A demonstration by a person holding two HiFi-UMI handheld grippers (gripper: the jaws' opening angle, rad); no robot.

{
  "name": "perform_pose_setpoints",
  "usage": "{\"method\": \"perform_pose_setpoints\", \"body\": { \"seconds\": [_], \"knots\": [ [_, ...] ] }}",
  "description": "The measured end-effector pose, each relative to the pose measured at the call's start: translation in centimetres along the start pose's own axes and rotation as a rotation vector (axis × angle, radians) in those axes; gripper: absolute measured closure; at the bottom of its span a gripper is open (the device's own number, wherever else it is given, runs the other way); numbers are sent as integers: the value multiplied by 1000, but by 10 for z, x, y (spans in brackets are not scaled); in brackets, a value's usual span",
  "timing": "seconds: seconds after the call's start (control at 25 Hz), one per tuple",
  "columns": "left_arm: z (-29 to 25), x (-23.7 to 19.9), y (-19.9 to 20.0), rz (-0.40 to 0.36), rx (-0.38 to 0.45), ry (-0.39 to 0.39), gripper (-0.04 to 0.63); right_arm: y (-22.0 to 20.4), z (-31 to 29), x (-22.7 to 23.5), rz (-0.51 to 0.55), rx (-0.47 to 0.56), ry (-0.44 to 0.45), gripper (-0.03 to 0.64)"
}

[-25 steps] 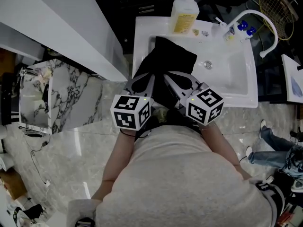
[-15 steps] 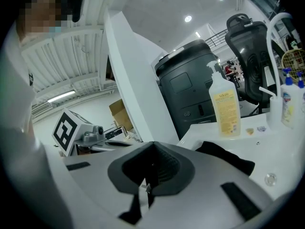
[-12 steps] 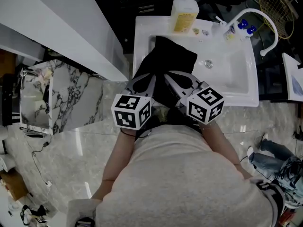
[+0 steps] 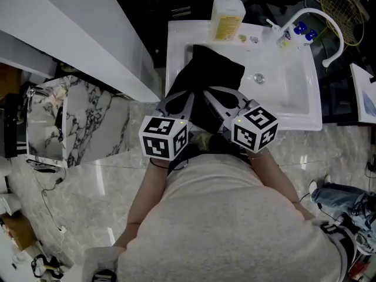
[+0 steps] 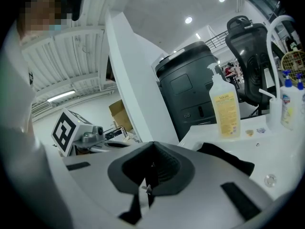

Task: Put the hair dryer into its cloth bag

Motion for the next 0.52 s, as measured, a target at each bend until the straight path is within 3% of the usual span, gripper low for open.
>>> {"method": "perform_pose_setpoints", "body": {
  "seconds": [0.52],
  "knots": [
    [4, -1, -2, -12, -16, -1, 586, -1, -1, -5, 10, -6, -5, 618]
  ]
}}
Point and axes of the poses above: the fingertips, and each gripper's own axes: z backward along the fingers, x to its right, y out of its top, the point moved 9 cm from there along z, backward along the fingers, and after that the axes turned 15 degrees about z, right-handed, at the moved point
